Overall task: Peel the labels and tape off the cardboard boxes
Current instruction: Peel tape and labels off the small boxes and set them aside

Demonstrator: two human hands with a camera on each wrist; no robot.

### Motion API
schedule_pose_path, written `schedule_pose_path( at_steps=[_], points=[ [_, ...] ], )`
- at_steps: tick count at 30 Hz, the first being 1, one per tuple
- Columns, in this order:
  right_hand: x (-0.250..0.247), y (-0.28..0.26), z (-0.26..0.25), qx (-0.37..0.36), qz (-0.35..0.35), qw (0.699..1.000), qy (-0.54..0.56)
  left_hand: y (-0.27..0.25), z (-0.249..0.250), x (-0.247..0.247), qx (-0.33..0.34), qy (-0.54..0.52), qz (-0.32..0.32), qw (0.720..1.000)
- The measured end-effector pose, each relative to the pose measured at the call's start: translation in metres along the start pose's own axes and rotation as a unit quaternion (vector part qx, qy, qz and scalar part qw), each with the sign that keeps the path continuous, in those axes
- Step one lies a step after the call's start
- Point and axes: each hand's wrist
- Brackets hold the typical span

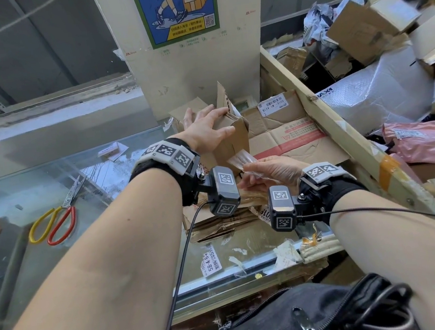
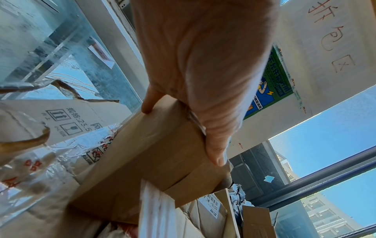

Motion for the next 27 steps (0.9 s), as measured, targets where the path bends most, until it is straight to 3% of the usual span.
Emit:
schedule_pose_path(
  at_steps=[13,27],
  points=[
    [-0.0014,-0.0015,0.0064,-0.009,-0.005,0.997,0.07,-0.0011,0.0001,0.0028,0.001,-0.012,0.016,1.0],
    [-0.0027,-0.006,0.0093,-0.007,-0.002,0.998,0.063,-0.004,0.0009,0.0019,-0.006,-0.007,0.01,1.0]
  ],
)
Point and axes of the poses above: each hand's wrist, its own y-axis towards the middle knuckle, its own x-axis out of the palm, z = x × y, and after that the axes turned 14 degrees about -z, right-handed
